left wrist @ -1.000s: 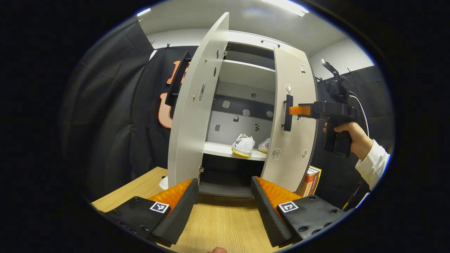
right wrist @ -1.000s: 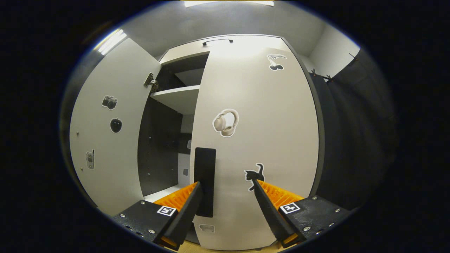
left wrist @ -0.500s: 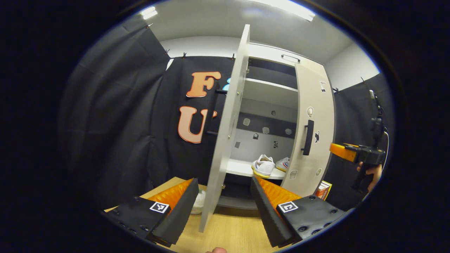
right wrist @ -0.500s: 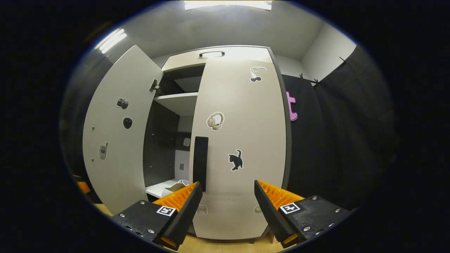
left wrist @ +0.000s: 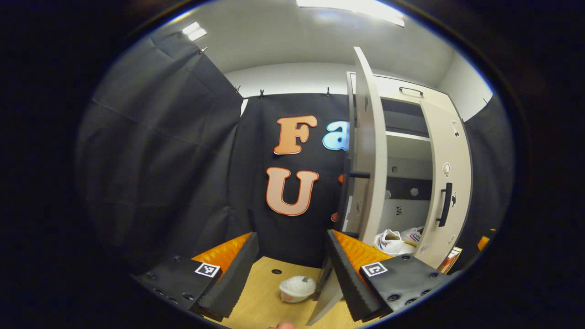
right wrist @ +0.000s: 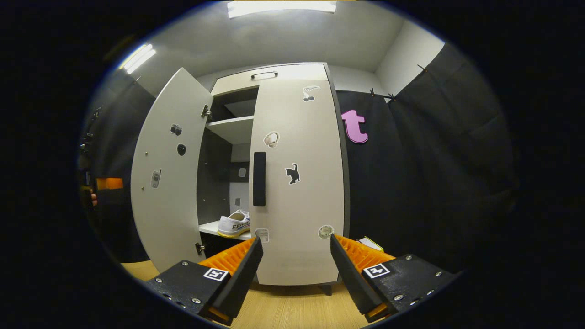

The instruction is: Grab one shoe with the right hand and put it into the shoe cabinet, grab the other shoe with the left hand and put it into the shoe cabinet; then close the right door with the right hand and the left door with the left hand.

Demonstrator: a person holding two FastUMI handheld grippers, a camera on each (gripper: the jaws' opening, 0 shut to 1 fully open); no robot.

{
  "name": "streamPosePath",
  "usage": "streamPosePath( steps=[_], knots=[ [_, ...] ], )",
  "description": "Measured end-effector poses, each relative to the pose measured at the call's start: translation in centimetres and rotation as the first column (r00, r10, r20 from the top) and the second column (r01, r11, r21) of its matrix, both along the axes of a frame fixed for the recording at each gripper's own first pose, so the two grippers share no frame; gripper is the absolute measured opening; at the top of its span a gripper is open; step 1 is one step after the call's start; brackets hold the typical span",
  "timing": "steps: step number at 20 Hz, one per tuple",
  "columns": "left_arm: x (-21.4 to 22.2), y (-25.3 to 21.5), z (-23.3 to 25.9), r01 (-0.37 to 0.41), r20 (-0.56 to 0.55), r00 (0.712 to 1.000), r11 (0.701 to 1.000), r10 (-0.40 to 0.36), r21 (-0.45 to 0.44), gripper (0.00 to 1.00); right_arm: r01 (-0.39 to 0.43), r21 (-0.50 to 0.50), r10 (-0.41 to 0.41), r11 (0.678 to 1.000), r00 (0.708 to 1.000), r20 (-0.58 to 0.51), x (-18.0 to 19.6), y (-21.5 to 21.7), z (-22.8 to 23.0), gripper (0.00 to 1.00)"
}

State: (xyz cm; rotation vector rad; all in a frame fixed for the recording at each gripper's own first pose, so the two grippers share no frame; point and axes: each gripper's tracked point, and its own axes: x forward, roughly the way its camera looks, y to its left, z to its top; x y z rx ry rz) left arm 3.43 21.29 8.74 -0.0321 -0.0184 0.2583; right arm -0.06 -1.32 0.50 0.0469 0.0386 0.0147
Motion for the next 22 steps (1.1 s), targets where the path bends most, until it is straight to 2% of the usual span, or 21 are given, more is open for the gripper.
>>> streamPosePath(
  steps=[4, 8, 14, 15, 16, 18, 20, 21, 22],
  knots=[
    [3.9, 0.4, 1.7, 0.021, 0.017, 1.000, 0.999, -0.022, 0.034, 0.96, 0.003, -0.017, -0.004, 1.000, 0.999, -0.034, -1.4, -0.4, -0.9, 0.92],
    [5.6, 0.3, 2.4, 0.025, 0.030, 0.999, 0.996, -0.028, 0.088, 0.96, 0.004, -0.038, -0.006, 0.999, 0.999, -0.044, -2.1, -0.6, -1.0, 0.92],
    [5.8, -1.2, 2.1, 0.081, 0.005, 0.997, 0.996, -0.081, 0.036, 0.94, -0.001, -0.043, -0.001, 0.999, 0.999, -0.035, -2.5, -0.6, -0.4, 0.92],
    [5.8, -1.7, 2.1, 0.089, 0.005, 0.996, 0.995, -0.089, 0.034, 0.96, -0.002, -0.044, 0.001, 0.999, 0.999, -0.032, -2.5, -0.6, -0.3, 0.92],
    [5.7, -2.5, 2.1, 0.103, 0.007, 0.995, 0.994, -0.103, 0.032, 0.99, -0.001, -0.046, 0.000, 0.999, 0.999, -0.032, -2.6, -0.7, -0.3, 0.92],
    [5.8, -4.6, 2.1, 0.152, 0.005, 0.988, 0.988, -0.152, 0.018, 0.94, 0.004, -0.048, -0.005, 0.999, 1.000, -0.030, -2.7, -0.9, -0.1, 0.92],
    [6.2, -7.6, 1.9, 0.224, -0.002, 0.975, 0.975, -0.224, 0.009, 0.99, 0.012, -0.053, -0.014, 0.999, 0.999, -0.035, -3.0, -1.3, -0.1, 0.92],
    [6.6, -9.1, 2.0, 0.257, -0.003, 0.966, 0.966, -0.257, 0.011, 0.94, 0.017, -0.054, -0.019, 0.998, 0.999, -0.036, -3.1, -1.6, 0.0, 0.92],
    [6.9, -10.6, 2.0, 0.286, -0.003, 0.958, 0.958, -0.286, 0.015, 0.96, 0.022, -0.052, -0.024, 0.998, 0.999, -0.036, -3.2, -1.8, 0.0, 0.92]
  ],
)
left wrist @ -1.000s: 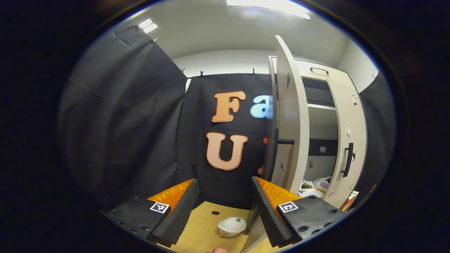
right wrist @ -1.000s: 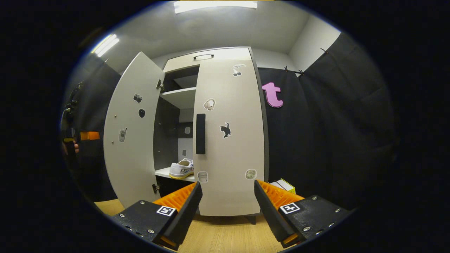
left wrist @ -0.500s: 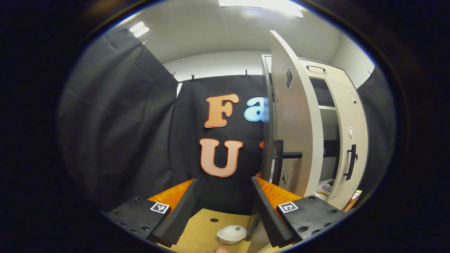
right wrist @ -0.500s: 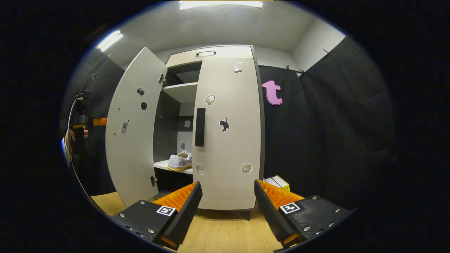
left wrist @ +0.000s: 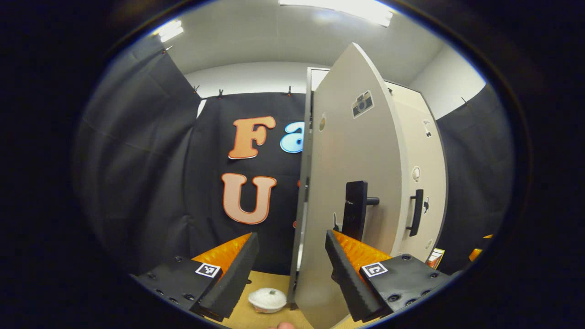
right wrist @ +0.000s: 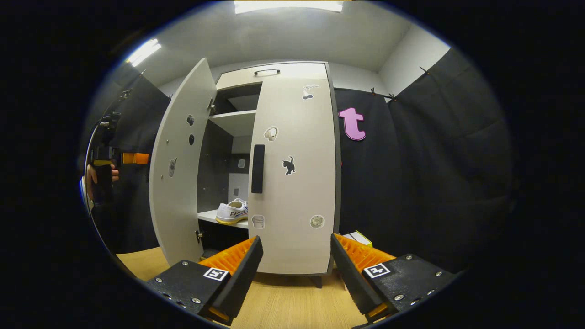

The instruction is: Grab one shoe with the right hand and put it into the shoe cabinet, grab the other shoe with the left hand and put it into the shoe cabinet; then close the right door with the right hand and the left door with the left hand.

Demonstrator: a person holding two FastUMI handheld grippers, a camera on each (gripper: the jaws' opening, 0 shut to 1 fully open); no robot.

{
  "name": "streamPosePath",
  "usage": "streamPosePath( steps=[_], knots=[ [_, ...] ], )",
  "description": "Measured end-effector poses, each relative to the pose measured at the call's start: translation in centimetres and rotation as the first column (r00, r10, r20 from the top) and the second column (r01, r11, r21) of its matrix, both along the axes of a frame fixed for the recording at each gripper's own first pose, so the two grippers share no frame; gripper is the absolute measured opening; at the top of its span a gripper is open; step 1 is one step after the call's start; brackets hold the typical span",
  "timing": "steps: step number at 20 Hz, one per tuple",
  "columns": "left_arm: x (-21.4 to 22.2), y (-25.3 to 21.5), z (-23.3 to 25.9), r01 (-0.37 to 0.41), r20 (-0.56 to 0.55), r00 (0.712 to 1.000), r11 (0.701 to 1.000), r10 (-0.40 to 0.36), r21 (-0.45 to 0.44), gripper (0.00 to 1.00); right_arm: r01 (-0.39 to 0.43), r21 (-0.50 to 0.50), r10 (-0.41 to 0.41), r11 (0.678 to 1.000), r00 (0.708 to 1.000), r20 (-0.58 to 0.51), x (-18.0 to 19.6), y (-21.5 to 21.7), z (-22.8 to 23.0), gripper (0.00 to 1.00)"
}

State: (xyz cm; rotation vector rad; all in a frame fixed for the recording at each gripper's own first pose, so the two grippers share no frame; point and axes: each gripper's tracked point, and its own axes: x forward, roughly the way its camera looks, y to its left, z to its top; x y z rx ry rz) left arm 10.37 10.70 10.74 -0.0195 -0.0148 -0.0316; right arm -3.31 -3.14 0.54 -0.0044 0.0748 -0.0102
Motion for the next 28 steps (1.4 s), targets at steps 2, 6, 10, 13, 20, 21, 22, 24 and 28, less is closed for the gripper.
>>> streamPosePath(
  steps=[2, 6, 10, 13, 20, 21, 22, 24, 28],
  knots=[
    [0.9, -2.3, -0.2, 0.047, 0.001, 0.999, 0.999, -0.047, 0.002, 0.94, 0.019, 0.001, -0.019, 1.000, 1.000, 0.003, -0.2, -0.7, 0.2, 0.92],
    [1.5, -6.3, -0.7, 0.127, -0.002, 0.992, 0.991, -0.127, -0.052, 0.96, 0.057, 0.008, -0.057, 0.998, 0.998, 0.000, -0.8, -1.8, 0.4, 0.92],
    [2.0, -8.8, -1.1, 0.164, -0.013, 0.986, 0.986, -0.164, -0.036, 0.94, 0.079, 0.011, -0.079, 0.997, 0.997, -0.005, -1.5, -2.5, 0.6, 0.92],
    [3.2, -11.6, -2.6, 0.193, -0.033, 0.981, 0.981, -0.194, -0.020, 0.94, 0.090, 0.014, -0.090, 0.996, 0.996, -0.008, -1.8, -2.9, 0.5, 0.92],
    [6.4, -13.8, -4.7, 0.202, -0.075, 0.976, 0.978, -0.205, -0.045, 0.94, 0.133, 0.016, -0.133, 0.991, 0.991, -0.007, -2.8, -4.6, 1.0, 0.92],
    [6.8, -14.1, -5.0, 0.210, -0.084, 0.973, 0.976, -0.214, -0.055, 0.94, 0.140, 0.016, -0.140, 0.990, 0.990, -0.008, -2.8, -4.9, 1.0, 0.92],
    [7.3, -14.2, -5.4, 0.209, -0.094, 0.972, 0.976, -0.214, -0.060, 0.95, 0.145, 0.017, -0.145, 0.989, 0.989, -0.010, -2.8, -5.1, 1.0, 0.92],
    [7.7, -14.4, -6.0, 0.203, -0.109, 0.972, 0.977, -0.208, -0.061, 0.97, 0.156, 0.017, -0.156, 0.988, 0.988, -0.012, -2.7, -5.6, 0.9, 0.92],
    [8.9, -14.9, -6.4, 0.201, -0.111, 0.971, 0.976, -0.210, -0.085, 0.94, 0.169, 0.022, -0.169, 0.985, 0.985, -0.019, -2.8, -6.1, 0.7, 0.92]
  ],
)
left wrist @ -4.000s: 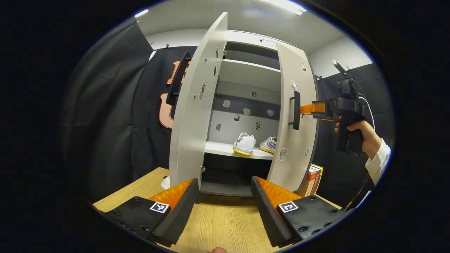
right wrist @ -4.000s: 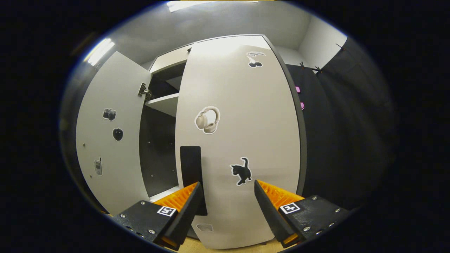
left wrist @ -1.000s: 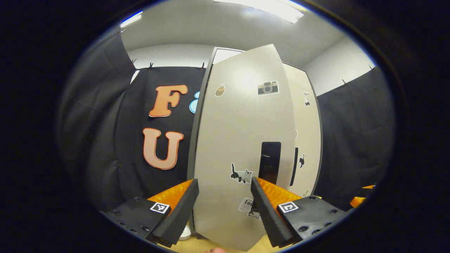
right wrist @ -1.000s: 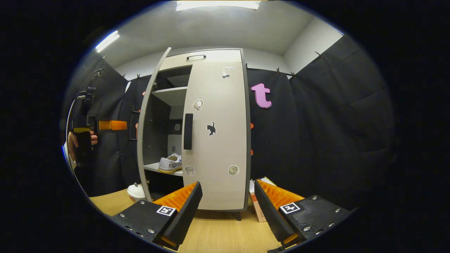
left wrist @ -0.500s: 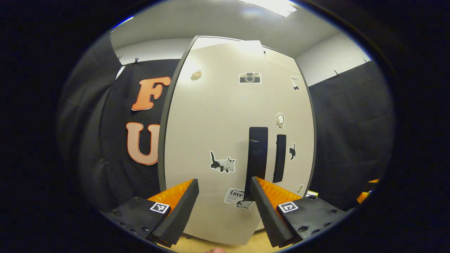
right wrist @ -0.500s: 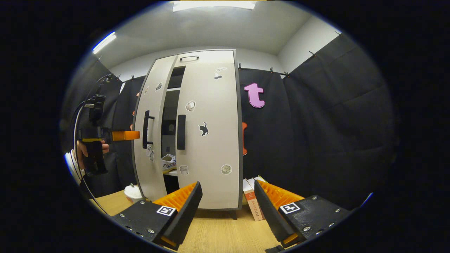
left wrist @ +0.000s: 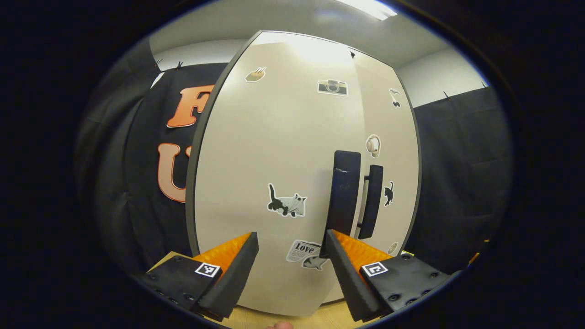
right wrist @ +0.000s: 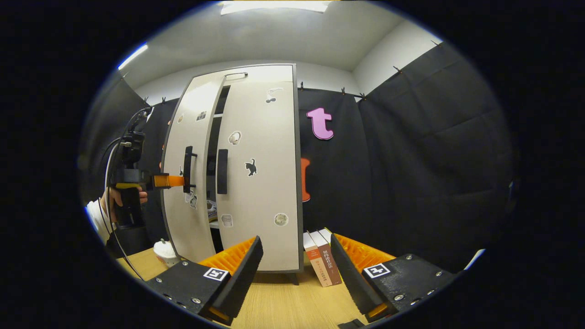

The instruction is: Grab one shoe with the right hand and put it into the shoe cabinet, grab the other shoe with the left hand and put it into the shoe cabinet; then close the right door with the right hand and the left door with the left hand.

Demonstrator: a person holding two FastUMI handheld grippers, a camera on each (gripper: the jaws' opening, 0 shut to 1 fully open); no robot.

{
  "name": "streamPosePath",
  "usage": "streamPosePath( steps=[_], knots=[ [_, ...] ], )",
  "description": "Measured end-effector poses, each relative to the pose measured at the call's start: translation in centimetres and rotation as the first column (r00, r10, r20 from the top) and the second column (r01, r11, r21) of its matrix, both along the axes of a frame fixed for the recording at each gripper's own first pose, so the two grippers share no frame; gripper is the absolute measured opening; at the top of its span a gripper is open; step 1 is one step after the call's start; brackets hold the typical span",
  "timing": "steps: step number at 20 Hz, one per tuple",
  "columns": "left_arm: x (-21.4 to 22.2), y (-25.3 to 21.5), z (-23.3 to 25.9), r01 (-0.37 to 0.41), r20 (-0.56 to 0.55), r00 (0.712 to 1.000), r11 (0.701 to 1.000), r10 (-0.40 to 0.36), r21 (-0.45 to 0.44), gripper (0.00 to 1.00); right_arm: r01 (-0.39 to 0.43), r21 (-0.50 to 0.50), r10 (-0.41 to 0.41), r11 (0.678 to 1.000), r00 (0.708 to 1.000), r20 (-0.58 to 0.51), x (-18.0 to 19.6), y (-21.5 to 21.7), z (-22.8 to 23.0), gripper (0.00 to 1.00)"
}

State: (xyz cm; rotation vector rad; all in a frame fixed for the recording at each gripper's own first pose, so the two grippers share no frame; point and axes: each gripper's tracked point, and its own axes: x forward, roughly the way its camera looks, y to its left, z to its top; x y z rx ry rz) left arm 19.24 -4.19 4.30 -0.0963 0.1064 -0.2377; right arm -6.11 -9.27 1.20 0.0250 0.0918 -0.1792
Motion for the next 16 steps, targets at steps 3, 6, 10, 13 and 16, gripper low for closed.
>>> streamPosePath(
  steps=[3, 6, 10, 13, 16],
  knots=[
    [0.8, -0.5, 0.0, -0.003, 0.000, 1.000, 1.000, 0.003, 0.013, 0.94, -0.001, 0.002, 0.001, 1.000, 1.000, -0.001, 0.5, -0.1, -0.1, 0.92],
    [1.2, -0.9, 0.0, -0.005, 0.007, 1.000, 0.999, 0.004, 0.043, 0.96, -0.001, -0.001, 0.001, 1.000, 1.000, 0.001, 0.8, -0.1, 0.0, 0.92],
    [1.6, -1.2, -0.1, 0.006, 0.008, 1.000, 1.000, -0.006, 0.026, 0.96, -0.004, 0.002, 0.004, 1.000, 1.000, -0.002, 1.0, 0.0, -0.1, 0.92],
    [1.8, -1.3, -0.2, 0.005, 0.001, 1.000, 1.000, -0.005, 0.014, 0.96, -0.003, -0.001, 0.003, 1.000, 1.000, 0.000, 1.2, -0.1, -0.1, 0.92],
    [1.8, -1.3, -0.2, 0.005, 0.005, 1.000, 1.000, -0.005, 0.018, 0.96, 0.003, 0.000, -0.003, 1.000, 1.000, 0.003, 1.2, -0.2, 0.0, 0.92]
  ],
)
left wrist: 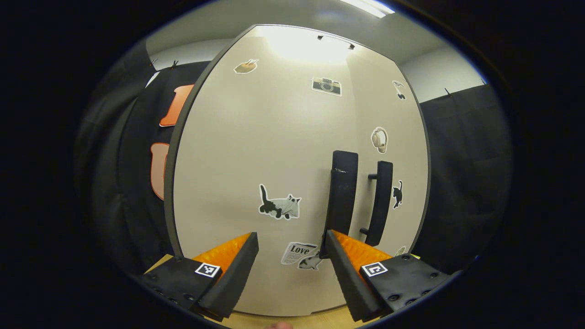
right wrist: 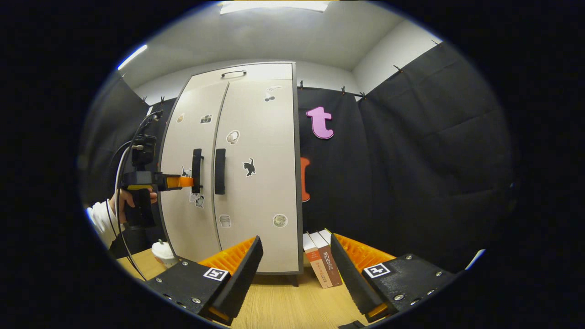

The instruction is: Grab one shoe with the right hand and put it into the shoe cabinet, grab the other shoe with the left hand and put it into the shoe cabinet; then close the right door with the right hand and the left door with the left hand.

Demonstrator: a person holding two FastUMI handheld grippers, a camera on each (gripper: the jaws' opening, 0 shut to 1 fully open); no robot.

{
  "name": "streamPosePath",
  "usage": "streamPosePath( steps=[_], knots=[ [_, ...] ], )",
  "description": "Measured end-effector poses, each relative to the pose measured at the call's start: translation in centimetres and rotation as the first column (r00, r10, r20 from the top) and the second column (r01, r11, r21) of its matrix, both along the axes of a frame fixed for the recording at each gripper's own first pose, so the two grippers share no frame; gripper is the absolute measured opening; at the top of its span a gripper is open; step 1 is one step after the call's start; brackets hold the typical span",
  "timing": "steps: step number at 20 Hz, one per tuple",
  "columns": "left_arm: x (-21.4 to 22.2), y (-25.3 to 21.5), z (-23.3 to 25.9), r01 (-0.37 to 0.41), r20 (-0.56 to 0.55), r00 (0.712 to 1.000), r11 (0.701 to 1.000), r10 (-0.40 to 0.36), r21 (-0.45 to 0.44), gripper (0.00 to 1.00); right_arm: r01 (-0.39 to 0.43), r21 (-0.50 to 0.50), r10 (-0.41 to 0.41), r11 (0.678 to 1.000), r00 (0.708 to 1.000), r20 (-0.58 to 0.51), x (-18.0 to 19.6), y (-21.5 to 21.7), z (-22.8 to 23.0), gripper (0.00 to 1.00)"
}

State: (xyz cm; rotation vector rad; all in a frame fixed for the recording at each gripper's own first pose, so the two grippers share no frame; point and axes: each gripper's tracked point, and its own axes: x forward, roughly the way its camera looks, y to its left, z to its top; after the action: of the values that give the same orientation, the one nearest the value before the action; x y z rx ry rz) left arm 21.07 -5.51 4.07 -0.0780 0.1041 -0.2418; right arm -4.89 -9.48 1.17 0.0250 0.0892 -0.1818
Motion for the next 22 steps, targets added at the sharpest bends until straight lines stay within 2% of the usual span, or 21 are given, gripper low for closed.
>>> streamPosePath(
  steps=[4, 5, 6, 7, 8, 16, 18, 22],
  knots=[
    [-0.2, 0.2, 0.0, -0.010, -0.007, 1.000, 1.000, 0.010, -0.009, 0.96, 0.001, 0.006, -0.002, 1.000, 1.000, 0.002, 0.0, 0.0, 0.1, 0.92],
    [-0.7, 0.1, 0.1, -0.006, -0.011, 1.000, 1.000, 0.006, -0.018, 0.94, -0.001, 0.008, 0.001, 1.000, 1.000, 0.004, 0.1, 0.2, 0.1, 0.92],
    [-1.3, 0.1, 0.5, -0.002, -0.006, 1.000, 0.999, 0.001, -0.034, 0.97, -0.004, 0.010, 0.004, 1.000, 1.000, 0.004, 0.1, 0.2, 0.2, 0.92],
    [-2.0, 0.3, 1.1, 0.001, 0.005, 1.000, 0.999, -0.001, -0.048, 0.94, -0.007, 0.010, 0.007, 1.000, 1.000, 0.004, 0.1, 0.2, 0.1, 0.92],
    [-3.3, 0.5, 1.8, 0.002, 0.018, 1.000, 0.999, -0.001, -0.055, 0.97, -0.011, 0.010, 0.011, 1.000, 1.000, 0.004, 0.1, 0.3, 0.1, 0.92],
    [-13.9, 1.7, 4.5, 0.010, 0.116, 0.993, 1.000, -0.012, 0.019, 0.96, -0.074, 0.046, 0.074, 0.996, 0.997, 0.003, 0.4, 2.3, -0.4, 0.92],
    [-16.2, 1.8, 3.9, 0.013, 0.109, 0.994, 1.000, -0.015, 0.019, 0.96, -0.102, 0.057, 0.102, 0.993, 0.995, 0.009, 0.3, 3.5, -0.5, 0.92],
    [-20.1, 3.2, 1.5, -0.047, 0.085, 0.995, 0.999, 0.047, 0.005, 0.96, -0.130, 0.046, 0.129, 0.990, 0.991, 0.025, -0.3, 4.6, -0.2, 0.92]
  ],
)
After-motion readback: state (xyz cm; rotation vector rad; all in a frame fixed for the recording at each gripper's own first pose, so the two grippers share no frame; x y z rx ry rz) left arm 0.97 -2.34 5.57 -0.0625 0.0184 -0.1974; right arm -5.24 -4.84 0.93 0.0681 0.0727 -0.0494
